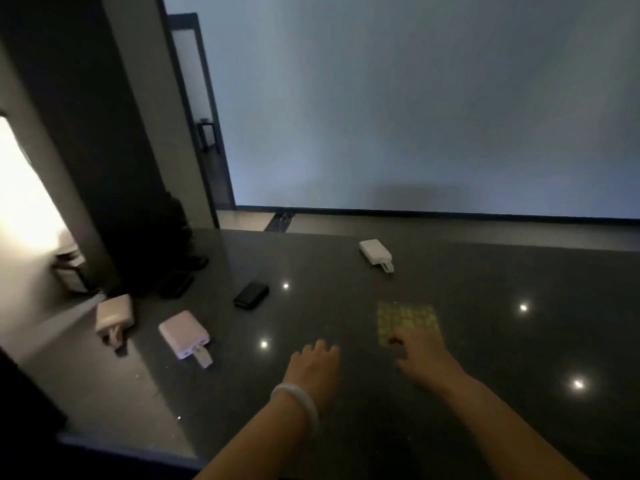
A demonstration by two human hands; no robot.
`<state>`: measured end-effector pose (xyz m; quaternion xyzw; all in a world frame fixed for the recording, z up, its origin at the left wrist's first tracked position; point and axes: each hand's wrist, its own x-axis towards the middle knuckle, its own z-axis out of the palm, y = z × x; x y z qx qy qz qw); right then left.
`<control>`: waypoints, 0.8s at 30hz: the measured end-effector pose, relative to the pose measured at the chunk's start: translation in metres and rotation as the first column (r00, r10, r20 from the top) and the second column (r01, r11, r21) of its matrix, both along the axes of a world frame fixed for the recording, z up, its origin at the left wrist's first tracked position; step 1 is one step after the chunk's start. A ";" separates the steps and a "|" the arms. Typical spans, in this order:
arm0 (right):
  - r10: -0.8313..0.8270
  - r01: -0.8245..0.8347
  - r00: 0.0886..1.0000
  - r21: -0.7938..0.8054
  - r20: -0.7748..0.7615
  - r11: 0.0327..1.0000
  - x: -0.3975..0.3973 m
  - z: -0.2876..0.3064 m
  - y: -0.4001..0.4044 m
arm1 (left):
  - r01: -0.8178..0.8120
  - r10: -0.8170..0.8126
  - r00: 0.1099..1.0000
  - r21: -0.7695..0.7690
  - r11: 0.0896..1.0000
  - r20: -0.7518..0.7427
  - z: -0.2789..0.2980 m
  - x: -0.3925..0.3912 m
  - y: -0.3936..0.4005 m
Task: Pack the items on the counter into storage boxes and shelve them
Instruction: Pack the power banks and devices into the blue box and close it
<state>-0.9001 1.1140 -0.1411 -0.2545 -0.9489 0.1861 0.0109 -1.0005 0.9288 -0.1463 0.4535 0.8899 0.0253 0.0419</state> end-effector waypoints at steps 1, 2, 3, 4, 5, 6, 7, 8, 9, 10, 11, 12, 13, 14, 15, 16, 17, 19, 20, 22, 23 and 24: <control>0.016 -0.016 1.000 0.013 0.008 1.000 -0.015 0.000 -0.005 | -0.023 0.023 1.000 -0.001 1.000 -0.001 -0.001 -0.010 -0.005; 0.031 -0.031 0.999 0.026 0.015 0.999 -0.030 0.000 -0.009 | -0.043 0.043 0.999 0.000 0.999 0.003 -0.003 -0.020 -0.010; 0.046 -0.047 0.999 0.036 0.022 0.998 -0.044 -0.001 -0.013 | -0.061 0.061 0.998 0.005 0.998 0.010 -0.004 -0.031 -0.013; 0.061 -0.062 0.998 0.041 0.029 0.997 -0.057 -0.001 -0.016 | -0.075 0.075 0.997 0.009 0.997 0.014 -0.006 -0.041 -0.015; 0.076 -0.077 0.997 0.043 0.035 0.996 -0.070 -0.002 -0.017 | -0.086 0.086 0.996 0.014 0.996 0.012 -0.007 -0.052 -0.015; 0.083 -0.085 0.996 0.037 0.037 0.996 -0.083 -0.002 -0.018 | -0.093 0.093 0.996 0.023 0.995 0.010 -0.007 -0.063 -0.014; 0.085 -0.086 0.996 0.026 0.036 0.996 -0.095 -0.003 -0.017 | -0.094 0.094 0.996 0.034 0.995 0.009 -0.008 -0.074 -0.012; 0.081 -0.081 0.996 0.015 0.031 0.997 -0.106 -0.003 -0.016 | -0.090 0.090 0.996 0.046 0.995 0.009 -0.008 -0.086 -0.008; 0.075 -0.075 0.997 0.009 0.029 0.997 -0.117 -0.003 -0.014 | -0.080 0.080 0.997 0.056 0.995 0.009 -0.008 -0.097 -0.004; 0.064 -0.064 0.998 0.003 0.028 0.998 -0.126 -0.004 -0.011 | -0.066 0.065 0.998 0.063 0.996 0.010 -0.008 -0.109 0.002; 0.049 -0.049 0.998 -0.006 0.028 0.999 -0.135 -0.005 -0.008 | -0.048 0.047 0.999 0.068 0.997 0.012 -0.009 -0.121 0.009; 0.029 -0.029 0.999 -0.016 0.030 0.999 -0.143 -0.006 -0.004 | -0.031 0.030 0.999 0.070 0.997 0.018 -0.010 -0.132 0.017; 0.010 -0.009 0.999 -0.021 0.035 1.000 -0.150 -0.008 0.000 | -0.017 0.016 1.000 0.066 0.998 0.025 -0.013 -0.142 0.025; -0.010 0.011 0.999 -0.025 0.041 1.000 -0.156 -0.010 0.004 | -0.004 0.003 1.000 0.054 0.999 0.029 -0.015 -0.151 0.034; -0.029 0.030 0.998 -0.036 0.047 0.999 -0.162 -0.012 0.009 | 0.010 -0.011 0.999 0.039 0.999 0.033 -0.019 -0.161 0.043; -0.045 0.048 0.998 -0.050 0.052 0.998 -0.167 -0.014 0.014 | 0.023 -0.023 0.999 0.022 1.000 0.041 -0.024 -0.169 0.053; -0.058 0.061 0.997 -0.059 0.058 0.996 -0.172 -0.017 0.020 | 0.032 -0.033 0.998 0.007 0.999 0.055 -0.030 -0.177 0.062; -0.082 0.088 0.994 -0.070 0.077 0.994 -0.181 -0.020 0.030 | 0.034 -0.033 0.994 -0.015 0.999 0.102 -0.043 -0.193 0.079; -0.096 0.104 0.992 -0.085 0.086 0.991 -0.185 -0.023 0.035 | 0.023 -0.019 0.991 -0.028 0.999 0.136 -0.049 -0.201 0.087; -0.121 0.131 0.988 -0.108 0.094 0.986 -0.194 -0.028 0.049 | -0.020 0.033 0.981 -0.069 0.997 0.191 -0.062 -0.219 0.099; -0.133 0.144 0.987 -0.116 0.095 0.983 -0.199 -0.030 0.057 | -0.046 0.065 0.977 -0.096 0.994 0.206 -0.067 -0.229 0.104; -0.146 0.156 0.985 -0.123 0.091 0.980 -0.205 -0.031 0.067 | -0.069 0.095 0.971 -0.121 0.990 0.218 -0.072 -0.238 0.109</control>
